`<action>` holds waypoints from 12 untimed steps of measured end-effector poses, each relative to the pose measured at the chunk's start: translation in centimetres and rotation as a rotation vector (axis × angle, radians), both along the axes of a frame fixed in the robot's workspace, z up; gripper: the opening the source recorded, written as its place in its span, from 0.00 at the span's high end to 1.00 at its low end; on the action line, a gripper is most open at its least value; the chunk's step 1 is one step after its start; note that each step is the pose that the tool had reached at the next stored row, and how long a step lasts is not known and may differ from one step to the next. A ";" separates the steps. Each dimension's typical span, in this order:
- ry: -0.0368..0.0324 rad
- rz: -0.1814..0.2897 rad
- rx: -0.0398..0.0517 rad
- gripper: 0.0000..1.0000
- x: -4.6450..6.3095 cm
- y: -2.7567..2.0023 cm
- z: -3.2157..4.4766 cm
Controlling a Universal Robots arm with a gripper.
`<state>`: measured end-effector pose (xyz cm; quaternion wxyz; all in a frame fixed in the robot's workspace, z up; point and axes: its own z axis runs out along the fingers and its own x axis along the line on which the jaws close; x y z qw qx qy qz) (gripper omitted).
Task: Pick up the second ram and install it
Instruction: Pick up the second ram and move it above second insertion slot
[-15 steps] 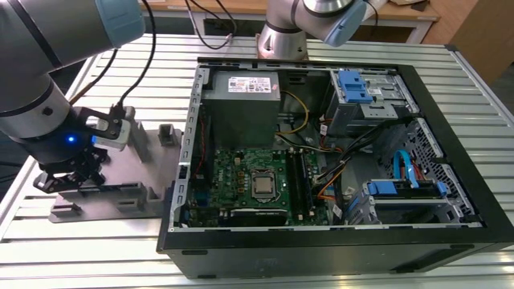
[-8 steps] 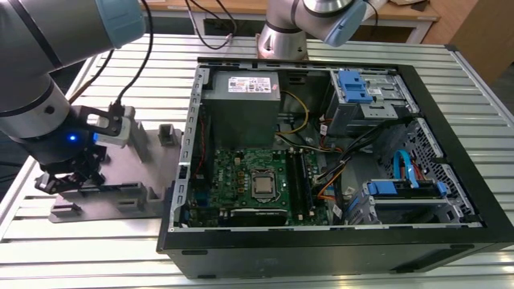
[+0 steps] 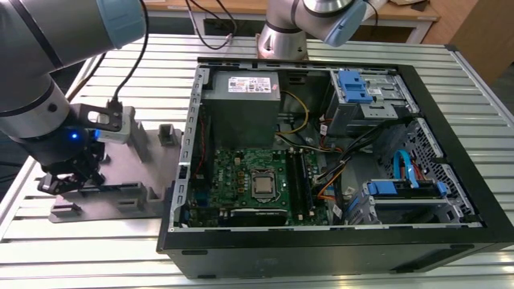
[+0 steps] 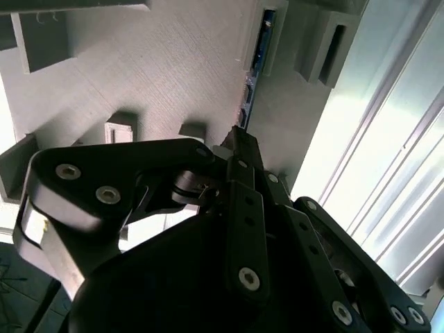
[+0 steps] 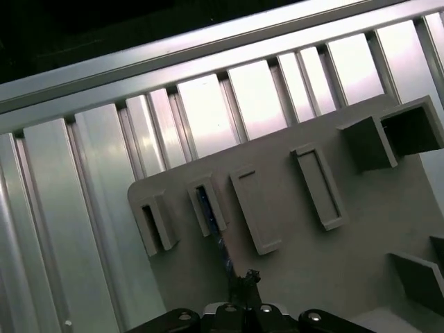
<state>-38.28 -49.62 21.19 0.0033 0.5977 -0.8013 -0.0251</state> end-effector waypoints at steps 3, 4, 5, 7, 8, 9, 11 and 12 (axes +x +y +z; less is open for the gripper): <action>0.0000 0.026 -0.0001 0.93 0.0 0.00 0.00; 0.0000 0.032 0.0000 0.93 0.0 0.00 0.00; 0.0000 0.038 -0.0001 0.93 0.0 0.00 0.00; 0.0000 0.050 0.0000 0.93 0.0 0.00 0.00; 0.0000 0.056 0.0000 0.93 0.0 0.00 0.00; 0.0000 0.062 0.0000 0.93 0.0 0.00 0.00; 0.0000 0.074 0.0000 0.93 0.0 0.00 0.00; 0.0000 0.080 0.0000 0.93 0.0 0.00 0.00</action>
